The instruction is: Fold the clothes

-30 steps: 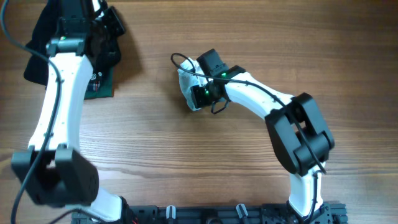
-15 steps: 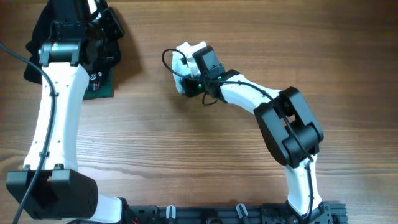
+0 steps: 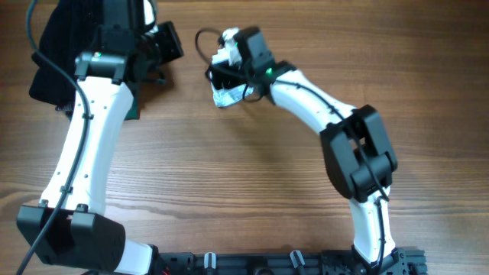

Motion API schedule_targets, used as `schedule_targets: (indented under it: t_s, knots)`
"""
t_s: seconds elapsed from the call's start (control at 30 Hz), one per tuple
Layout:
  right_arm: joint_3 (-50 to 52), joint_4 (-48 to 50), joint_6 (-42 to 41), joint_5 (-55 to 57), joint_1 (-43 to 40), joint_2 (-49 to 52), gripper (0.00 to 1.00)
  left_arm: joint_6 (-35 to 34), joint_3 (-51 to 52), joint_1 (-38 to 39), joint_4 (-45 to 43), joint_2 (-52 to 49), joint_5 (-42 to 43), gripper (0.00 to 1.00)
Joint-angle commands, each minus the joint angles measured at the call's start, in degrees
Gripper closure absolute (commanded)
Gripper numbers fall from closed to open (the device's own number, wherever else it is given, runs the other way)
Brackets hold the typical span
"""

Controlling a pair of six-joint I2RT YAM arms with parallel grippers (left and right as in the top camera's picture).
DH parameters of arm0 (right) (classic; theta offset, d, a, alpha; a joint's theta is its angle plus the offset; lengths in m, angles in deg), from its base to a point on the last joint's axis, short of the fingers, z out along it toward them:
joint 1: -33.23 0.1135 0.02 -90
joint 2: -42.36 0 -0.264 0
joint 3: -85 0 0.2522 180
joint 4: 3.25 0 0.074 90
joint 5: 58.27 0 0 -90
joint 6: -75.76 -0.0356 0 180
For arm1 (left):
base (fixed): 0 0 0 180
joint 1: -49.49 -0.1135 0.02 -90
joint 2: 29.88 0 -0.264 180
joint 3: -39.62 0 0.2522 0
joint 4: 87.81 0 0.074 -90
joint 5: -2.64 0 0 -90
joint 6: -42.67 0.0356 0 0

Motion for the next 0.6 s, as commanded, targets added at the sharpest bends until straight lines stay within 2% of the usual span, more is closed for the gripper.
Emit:
schedule_targets:
  t_s: [0.0,0.2,0.3,0.57]
  knots:
    - [-4.6,-5.2,-5.3,2.1,-7.8,-5.0,0.13,-1.7,0.2,1.5,1.5,-0.1,0.5,0.96]
    - [-5.3,-11.0,-6.1,-1.6,-19.4,-10.2,0.12,-3.8,0.3,1.6,1.7,-1.4,0.5,0.96]
    - [-5.3,-15.1,-6.3,-1.6,-24.6,-10.9,0.07,-5.9,0.3,2.4,1.7,-2.9,0.6,0.96]
    - [-5.2,-26.2,-5.7,-1.5,-32.9,-10.8,0.01,-6.8,0.3,11.6,-2.5,-15.1,2.4,0.96]
